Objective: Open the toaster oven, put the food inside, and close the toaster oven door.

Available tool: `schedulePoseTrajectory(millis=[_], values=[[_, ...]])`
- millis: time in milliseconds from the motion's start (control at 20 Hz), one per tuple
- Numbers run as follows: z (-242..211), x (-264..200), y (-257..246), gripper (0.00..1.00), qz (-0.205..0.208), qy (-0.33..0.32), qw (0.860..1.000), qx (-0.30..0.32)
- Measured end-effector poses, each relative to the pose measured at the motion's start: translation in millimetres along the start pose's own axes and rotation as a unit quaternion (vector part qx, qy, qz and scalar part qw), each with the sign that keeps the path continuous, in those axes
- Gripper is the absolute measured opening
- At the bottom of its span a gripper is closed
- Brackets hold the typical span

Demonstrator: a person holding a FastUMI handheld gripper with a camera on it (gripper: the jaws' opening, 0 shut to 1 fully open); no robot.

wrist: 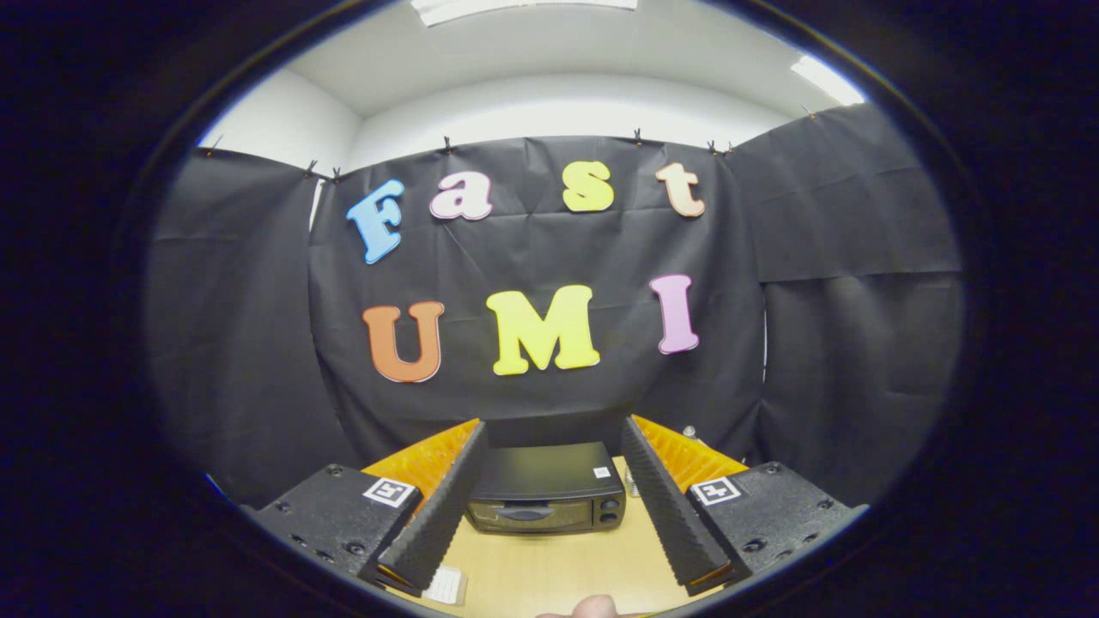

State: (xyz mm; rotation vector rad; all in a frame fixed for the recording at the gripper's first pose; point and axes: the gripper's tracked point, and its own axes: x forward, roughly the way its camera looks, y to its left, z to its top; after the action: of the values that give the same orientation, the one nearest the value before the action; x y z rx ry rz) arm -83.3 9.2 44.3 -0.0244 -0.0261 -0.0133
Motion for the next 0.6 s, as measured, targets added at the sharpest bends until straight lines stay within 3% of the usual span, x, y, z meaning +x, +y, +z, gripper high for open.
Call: schedulePoseTrajectory(millis=[600], values=[[-4.9, 9.8, 10.1, 1.00, 0.004, 0.003, 1.000, 0.015]])
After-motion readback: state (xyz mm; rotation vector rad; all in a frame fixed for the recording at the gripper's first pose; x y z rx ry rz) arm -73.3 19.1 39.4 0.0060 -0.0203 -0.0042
